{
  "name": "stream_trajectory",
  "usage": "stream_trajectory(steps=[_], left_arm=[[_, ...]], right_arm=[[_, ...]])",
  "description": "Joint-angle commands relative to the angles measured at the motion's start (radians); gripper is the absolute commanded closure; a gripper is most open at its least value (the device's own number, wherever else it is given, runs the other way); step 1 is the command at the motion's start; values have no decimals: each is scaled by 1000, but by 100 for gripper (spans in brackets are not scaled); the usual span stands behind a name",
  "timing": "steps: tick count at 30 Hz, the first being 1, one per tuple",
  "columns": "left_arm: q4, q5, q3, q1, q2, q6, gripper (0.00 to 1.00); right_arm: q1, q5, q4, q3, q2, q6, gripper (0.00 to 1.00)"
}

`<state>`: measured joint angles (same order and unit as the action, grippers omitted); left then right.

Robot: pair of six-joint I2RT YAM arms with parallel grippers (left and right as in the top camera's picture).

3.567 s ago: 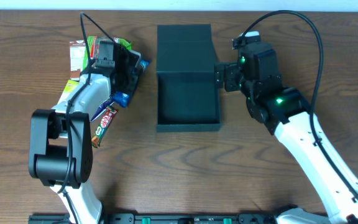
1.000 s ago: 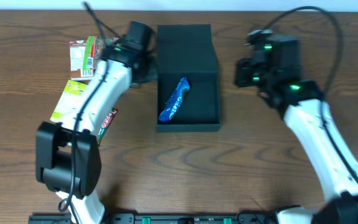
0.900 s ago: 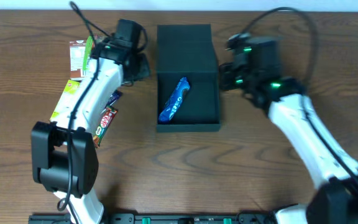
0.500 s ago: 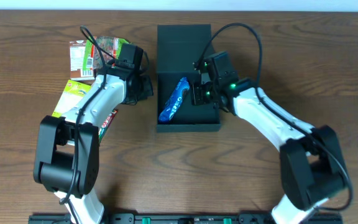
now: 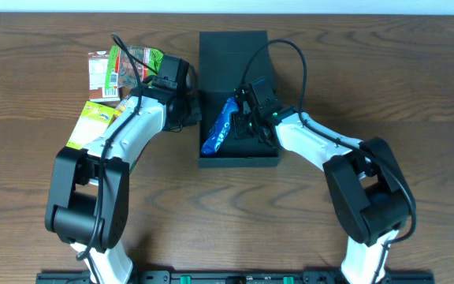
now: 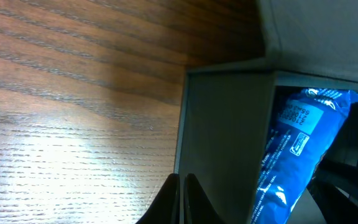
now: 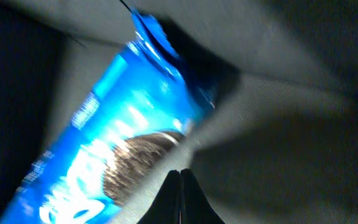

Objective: Pack container
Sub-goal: 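Push the Oreo pack against the box's left wall with the right gripper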

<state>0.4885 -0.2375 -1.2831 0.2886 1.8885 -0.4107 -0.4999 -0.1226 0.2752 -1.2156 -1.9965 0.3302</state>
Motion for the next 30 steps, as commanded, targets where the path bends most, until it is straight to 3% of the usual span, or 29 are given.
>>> stream_trajectory(steps=[1,13,30], left_arm=[[-8,-8,7,0,8,27,94],[-89,-104,7,0,70,33,94],[-109,-104,7,-2,70,33,94]], right_arm=[[-1,109,31,-28,-6,13,99],[-19,103,-128,-31,-32,14,99],[-39,-140,-190,-32,-44,-14,98]])
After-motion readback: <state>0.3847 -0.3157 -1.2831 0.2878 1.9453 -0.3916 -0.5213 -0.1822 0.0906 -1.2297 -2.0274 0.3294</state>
